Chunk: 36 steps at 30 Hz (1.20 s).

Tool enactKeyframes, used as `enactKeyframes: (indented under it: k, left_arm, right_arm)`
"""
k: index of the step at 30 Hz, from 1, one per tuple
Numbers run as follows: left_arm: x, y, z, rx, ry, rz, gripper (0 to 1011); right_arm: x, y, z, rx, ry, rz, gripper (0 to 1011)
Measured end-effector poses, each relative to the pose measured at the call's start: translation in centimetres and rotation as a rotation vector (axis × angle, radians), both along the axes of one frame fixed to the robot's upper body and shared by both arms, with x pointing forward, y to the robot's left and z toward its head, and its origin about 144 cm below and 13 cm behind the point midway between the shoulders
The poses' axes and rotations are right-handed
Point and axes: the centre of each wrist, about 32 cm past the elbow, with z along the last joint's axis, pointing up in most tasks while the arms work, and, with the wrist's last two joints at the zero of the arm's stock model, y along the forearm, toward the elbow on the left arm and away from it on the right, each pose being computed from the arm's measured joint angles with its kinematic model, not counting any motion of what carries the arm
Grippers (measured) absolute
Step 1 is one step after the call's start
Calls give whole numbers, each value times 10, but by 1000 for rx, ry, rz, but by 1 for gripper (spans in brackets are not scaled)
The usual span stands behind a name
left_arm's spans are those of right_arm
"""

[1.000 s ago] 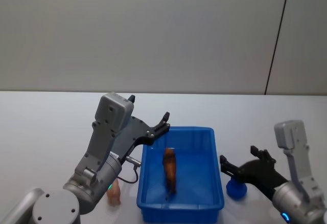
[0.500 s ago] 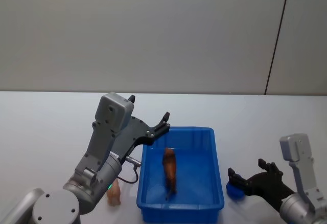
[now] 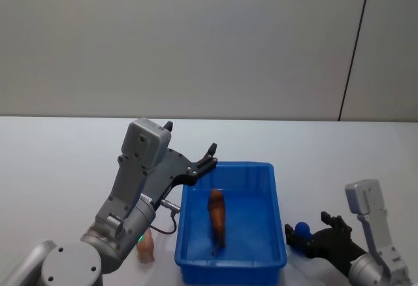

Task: Pick up the two dolls from the table and place them into the box.

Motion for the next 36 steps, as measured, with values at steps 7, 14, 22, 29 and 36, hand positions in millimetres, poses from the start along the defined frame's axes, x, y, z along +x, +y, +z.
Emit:
enactKeyframes:
  k: [7,14,22,29,36]
  left_arm:
    - [0,0,0,0,0,0,1001]
    - [0,0,0,0,0,0,1001]
    - [0,0,0,0,0,0,1001]
    - [0,0,0,0,0,0,1001]
    - [0,0,0,0,0,0,1001]
  right_arm:
    - [3,4,-6,-7,9,7,830]
    - [6,6,-9,-13,16,10,617]
    - [8,9,-12,-22,20,10,386]
    - [10,11,-11,-24,14,12,265]
    - [12,14,-5,-22,-13,12,222]
